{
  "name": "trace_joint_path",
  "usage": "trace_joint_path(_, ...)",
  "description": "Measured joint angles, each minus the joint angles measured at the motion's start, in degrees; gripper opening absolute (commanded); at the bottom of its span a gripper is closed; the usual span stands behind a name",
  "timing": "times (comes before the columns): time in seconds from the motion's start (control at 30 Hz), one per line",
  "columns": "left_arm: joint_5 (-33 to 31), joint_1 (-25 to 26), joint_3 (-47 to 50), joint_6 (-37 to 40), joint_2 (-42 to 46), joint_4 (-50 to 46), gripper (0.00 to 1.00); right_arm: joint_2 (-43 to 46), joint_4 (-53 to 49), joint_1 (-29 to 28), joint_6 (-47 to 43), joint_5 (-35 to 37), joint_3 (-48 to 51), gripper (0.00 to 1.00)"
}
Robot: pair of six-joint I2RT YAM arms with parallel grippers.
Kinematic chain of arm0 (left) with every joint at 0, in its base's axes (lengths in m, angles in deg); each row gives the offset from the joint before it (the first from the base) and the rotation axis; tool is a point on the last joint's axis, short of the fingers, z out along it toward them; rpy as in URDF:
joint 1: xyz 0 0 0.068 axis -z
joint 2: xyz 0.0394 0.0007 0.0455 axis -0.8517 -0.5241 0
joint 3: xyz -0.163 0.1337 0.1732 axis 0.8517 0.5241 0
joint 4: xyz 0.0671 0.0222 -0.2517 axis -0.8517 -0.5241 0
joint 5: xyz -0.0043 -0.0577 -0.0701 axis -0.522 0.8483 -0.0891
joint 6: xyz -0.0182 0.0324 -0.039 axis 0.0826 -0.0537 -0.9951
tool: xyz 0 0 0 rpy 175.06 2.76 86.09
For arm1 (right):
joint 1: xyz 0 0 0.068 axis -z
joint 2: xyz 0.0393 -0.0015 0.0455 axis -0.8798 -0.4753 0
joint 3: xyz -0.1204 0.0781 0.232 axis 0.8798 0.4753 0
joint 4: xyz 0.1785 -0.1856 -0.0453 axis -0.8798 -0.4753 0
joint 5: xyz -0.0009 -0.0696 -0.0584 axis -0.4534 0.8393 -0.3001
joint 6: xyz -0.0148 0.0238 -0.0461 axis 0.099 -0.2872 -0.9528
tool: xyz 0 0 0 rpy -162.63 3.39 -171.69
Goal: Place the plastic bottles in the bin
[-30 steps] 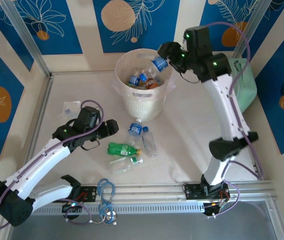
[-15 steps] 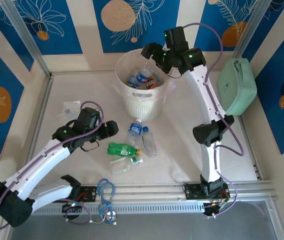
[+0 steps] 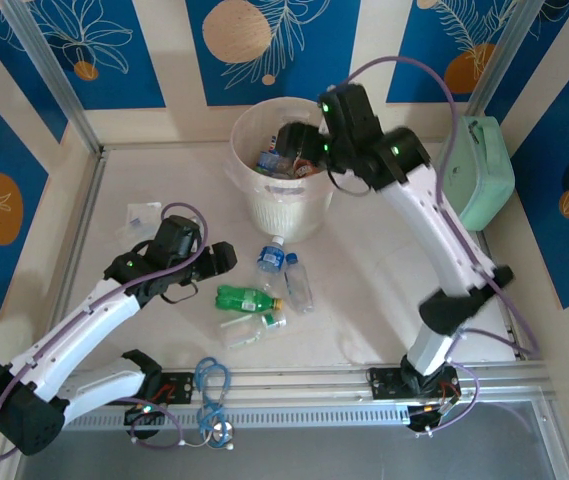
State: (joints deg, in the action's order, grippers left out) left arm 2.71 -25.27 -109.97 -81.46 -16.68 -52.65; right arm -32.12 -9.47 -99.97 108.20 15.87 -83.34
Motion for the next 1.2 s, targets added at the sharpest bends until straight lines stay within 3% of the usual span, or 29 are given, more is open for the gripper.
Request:
trace_joint_path(0.13, -0.4, -0.1, 0.0, 0.0, 0.0, 0.1, 0.83, 15.1, 4.2, -6.5, -2.6, 3.1, 19.5, 0.86)
trace_joint_path(0.27, -0.6, -0.3, 0.0, 0.0, 0.0, 0.5, 0.83, 25.6, 6.0, -8.7, -1.4, 3.6, 38.1, 0.86)
trace_joint_path(0.5, -0.6, -0.4, 0.0, 0.0, -1.3, 1.3, 0.82, 25.7, 7.6, -10.6, 5.1, 0.7, 56.5, 0.85)
trace_joint_path(0.9, -0.6, -0.5, 0.0, 0.0, -0.8, 1.3, 0.83, 9.7, 12.7, -11.7, 10.2, -5.1, 60.2, 0.86)
trace_joint_path(1.2, -0.3, -0.9, 0.4, -0.3, -0.1, 1.6, 0.83, 3.1, 15.1, -10.6, 10.2, -8.1, 60.2, 0.83)
